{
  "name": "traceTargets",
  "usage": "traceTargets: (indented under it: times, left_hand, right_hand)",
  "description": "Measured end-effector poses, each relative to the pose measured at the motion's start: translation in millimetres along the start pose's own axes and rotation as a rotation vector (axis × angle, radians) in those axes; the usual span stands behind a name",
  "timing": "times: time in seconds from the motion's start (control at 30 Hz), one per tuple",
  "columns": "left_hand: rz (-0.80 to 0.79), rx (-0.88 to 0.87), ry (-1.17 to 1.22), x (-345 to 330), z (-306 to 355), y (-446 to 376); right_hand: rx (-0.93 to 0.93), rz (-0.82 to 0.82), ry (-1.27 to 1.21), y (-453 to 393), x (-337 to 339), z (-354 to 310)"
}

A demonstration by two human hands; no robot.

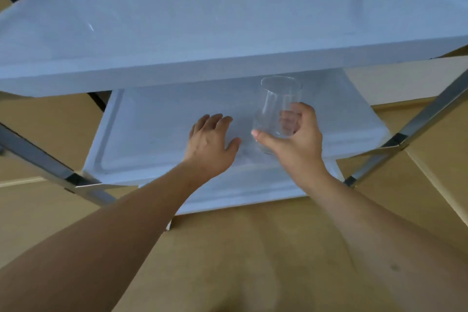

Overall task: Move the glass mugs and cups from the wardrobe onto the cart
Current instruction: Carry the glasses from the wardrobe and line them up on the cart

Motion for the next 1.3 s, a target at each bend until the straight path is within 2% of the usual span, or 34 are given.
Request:
traceTargets:
  times: [0.2, 0.37, 0.63, 1.3]
  left_hand:
    - [0.108, -0.038, -0.049, -14.6, -26.5, -39.0]
    - [0.112, 0.063, -0.068, -9.8, -61.0, -56.1]
    - [0.109, 0.042, -0.106, -18.4, -60.6, -58.4]
    - [0.173, -0.020, -0.182, -24.3, -61.1, -64.2]
  right_hand:
    - [0.128, 0.048, -0.032, -35.7, -26.1, 31.9]
    - [0.171, 0.060, -0.065, -53.1, -51.1, 46.7]
    - [0.257, -0.137, -0.002, -80.9, -99.2, 51.9]
    - [0.354, -0.089, 0.284, -214.0, -204.5, 49.5]
Point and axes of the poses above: each hand's wrist, its own y-axis away from the middle knuckle, its own x-axis out of the back of the hand, z = x × y, the point moved 4 cm from there along -y, towards the middle knuckle, and after that the axes turned 5 degrees about x, right-handed, at the moved point
